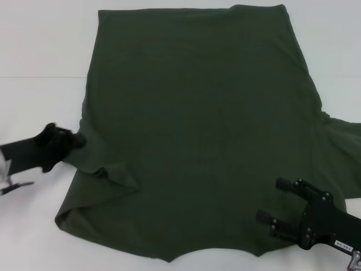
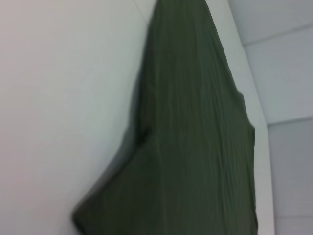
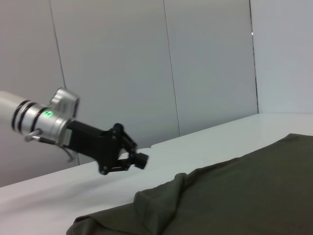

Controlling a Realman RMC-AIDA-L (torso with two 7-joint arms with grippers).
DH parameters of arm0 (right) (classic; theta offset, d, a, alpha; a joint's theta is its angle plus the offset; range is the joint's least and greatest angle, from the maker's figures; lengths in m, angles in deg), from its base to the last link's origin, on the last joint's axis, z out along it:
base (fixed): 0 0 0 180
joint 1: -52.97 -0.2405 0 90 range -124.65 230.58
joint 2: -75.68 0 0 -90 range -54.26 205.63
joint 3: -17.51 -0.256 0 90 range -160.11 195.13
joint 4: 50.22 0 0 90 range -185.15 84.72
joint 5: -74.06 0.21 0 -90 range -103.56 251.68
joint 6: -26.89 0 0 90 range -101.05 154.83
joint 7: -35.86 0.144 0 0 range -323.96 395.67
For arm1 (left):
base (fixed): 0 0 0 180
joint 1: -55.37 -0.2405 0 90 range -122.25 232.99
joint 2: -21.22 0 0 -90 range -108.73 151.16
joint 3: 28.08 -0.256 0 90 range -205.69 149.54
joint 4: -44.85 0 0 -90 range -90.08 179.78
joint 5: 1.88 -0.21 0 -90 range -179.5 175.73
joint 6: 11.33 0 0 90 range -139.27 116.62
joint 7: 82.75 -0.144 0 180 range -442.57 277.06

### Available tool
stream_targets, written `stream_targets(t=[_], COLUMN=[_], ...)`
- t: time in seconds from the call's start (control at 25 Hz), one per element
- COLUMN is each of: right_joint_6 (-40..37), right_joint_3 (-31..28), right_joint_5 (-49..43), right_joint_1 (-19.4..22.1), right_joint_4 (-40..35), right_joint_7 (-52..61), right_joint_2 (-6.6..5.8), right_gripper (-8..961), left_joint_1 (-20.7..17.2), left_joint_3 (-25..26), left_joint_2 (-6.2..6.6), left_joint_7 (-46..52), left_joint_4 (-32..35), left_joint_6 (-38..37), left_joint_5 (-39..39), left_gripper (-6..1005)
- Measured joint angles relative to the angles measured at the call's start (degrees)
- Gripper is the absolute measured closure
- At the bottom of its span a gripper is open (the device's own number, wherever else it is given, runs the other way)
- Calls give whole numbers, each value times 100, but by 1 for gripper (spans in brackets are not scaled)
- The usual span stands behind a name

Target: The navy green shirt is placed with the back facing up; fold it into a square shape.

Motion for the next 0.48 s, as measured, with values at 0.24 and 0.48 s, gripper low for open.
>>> stream_targets(t=[0.24,0.48], right_joint_6=[37,48], right_joint_3=[-8,-9], right_joint_5=[0,0], right_joint_1=[-58,-69], right_joint_4=[-10,-14], right_joint_7=[0,0], right_joint_2=[1,2], right_gripper=[38,39], left_joint_1=[-481,-554], left_joint_3=[55,59], left_joint_2=[-122,-187], left_joint_7=[89,344], left_joint_4=[-100,-403], left_joint_6=[-265,-227], left_joint_5=[544,600], left_gripper=[897,706])
